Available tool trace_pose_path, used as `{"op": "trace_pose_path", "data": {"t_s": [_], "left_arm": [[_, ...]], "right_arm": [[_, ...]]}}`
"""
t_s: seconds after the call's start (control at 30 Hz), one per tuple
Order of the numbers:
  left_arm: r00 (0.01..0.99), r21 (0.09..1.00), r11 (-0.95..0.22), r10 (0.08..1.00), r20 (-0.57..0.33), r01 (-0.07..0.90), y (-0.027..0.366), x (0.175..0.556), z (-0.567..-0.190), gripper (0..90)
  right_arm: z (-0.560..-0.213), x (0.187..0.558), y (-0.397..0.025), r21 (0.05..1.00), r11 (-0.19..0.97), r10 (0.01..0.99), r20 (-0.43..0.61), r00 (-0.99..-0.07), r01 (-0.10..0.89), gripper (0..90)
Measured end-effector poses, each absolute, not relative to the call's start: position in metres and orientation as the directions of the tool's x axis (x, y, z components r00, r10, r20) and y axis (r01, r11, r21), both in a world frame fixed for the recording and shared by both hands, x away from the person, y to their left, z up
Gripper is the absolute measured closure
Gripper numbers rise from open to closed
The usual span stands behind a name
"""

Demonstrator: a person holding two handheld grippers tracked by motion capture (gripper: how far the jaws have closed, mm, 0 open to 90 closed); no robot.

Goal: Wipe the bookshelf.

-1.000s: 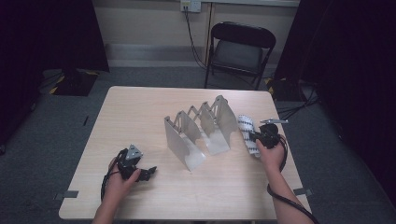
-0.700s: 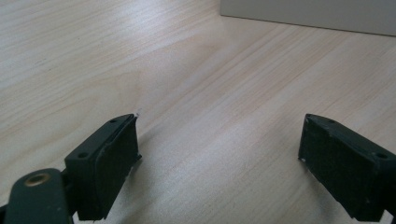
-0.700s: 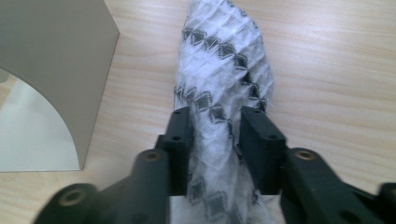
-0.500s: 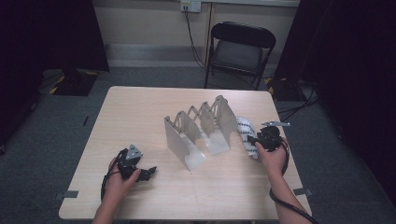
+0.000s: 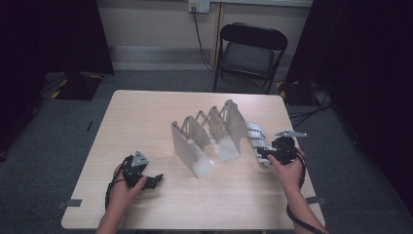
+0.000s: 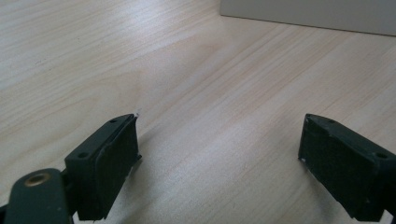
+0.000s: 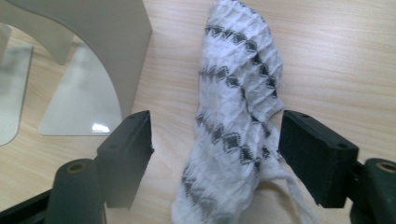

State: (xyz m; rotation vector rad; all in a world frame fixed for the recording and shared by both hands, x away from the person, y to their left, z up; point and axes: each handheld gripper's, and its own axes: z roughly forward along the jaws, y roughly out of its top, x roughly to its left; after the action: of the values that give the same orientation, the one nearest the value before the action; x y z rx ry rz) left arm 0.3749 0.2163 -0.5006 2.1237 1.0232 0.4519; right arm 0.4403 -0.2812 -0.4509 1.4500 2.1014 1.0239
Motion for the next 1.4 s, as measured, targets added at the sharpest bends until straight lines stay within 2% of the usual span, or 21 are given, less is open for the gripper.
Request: {"op": "trace_pose_path", "data": {"t_s": [0.67,1.4], "left_arm": [[0.623,0.736,-0.427,0.782,0.008,0.526,0.217,0.375,-0.500,11.8],[0.624,0.736,-0.426,0.782,0.005,0.527,0.217,0.375,-0.500,11.8]], "right_arm": [[-0.442,0.409,-0.258,0.765,0.250,0.855,0.114,-0.506,0.594,15.6],[-0.450,0.378,-0.257,0.757,0.320,0.805,0.100,-0.585,0.570,15.1]]}}
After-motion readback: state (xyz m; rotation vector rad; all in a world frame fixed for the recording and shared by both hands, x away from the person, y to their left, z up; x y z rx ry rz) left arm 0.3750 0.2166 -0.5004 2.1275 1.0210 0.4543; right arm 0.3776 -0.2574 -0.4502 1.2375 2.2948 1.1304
